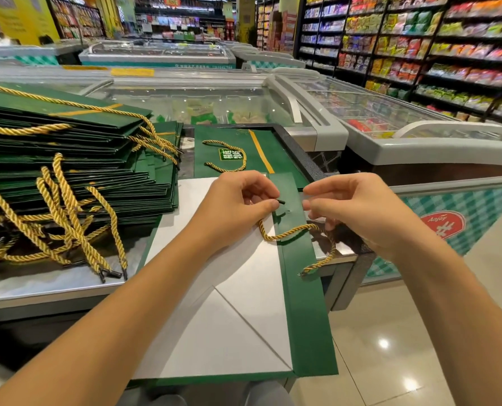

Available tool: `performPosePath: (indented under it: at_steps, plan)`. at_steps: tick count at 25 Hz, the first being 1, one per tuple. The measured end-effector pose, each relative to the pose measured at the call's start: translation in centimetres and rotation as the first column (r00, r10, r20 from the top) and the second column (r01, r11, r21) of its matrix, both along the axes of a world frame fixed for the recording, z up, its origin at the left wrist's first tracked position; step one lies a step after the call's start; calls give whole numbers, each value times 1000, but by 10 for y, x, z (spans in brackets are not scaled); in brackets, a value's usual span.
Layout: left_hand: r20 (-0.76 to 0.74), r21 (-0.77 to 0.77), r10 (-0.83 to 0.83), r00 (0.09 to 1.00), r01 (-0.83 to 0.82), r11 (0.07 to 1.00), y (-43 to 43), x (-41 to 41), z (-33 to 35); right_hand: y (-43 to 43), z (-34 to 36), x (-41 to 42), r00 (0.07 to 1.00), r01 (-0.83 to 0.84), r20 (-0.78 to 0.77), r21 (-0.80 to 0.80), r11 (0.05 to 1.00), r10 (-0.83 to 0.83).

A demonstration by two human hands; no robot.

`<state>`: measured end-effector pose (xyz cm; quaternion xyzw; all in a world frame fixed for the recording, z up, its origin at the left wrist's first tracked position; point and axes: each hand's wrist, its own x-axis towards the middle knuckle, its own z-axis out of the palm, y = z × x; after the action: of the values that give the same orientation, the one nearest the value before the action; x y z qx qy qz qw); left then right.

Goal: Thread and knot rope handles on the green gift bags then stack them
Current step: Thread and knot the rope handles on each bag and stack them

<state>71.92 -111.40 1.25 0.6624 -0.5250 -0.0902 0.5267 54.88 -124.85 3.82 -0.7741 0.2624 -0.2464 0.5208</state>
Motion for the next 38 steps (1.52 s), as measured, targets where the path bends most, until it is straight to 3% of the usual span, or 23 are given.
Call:
performPosePath:
  at_steps: [6,10,16,21,25,27,31,36,38]
  plan:
    - [6,-34,-23,1000,23,999,2,-2,3,-1,4,5,998,-58,44,100,993,54]
    - [5,9,-44,999,44,999,5,-3,2,-1,5,7,994,-95,-47,15,995,96]
    - [-11,-36,-46,999,46,998,4,-6,3,9,-5,8,986,-164,-5,-237,958,168]
    - [-45,-21,-53,998,53,998,1,-14,7,8,-11,9,988,-151,-6,-263,953,154]
    - [163,91,-103,981,89,992,1,-9,3,7,-18,9,994,-105,-21,-388,915,105]
    - [320,202,-99,942,34,979,1,-9,2,5,-21,9,996,-89,-28,-430,899,85]
    - [503,252,-62,862,-78,965,0,-18,4,5,-24,8,999,-52,-38,-506,861,37]
    - [510,222,-42,859,-85,971,-2,-21,7,6,-22,7,998,-17,-63,-549,835,-21]
    - [470,195,-22,882,-80,978,-1,-20,8,3,-18,5,999,48,14,-357,933,-46]
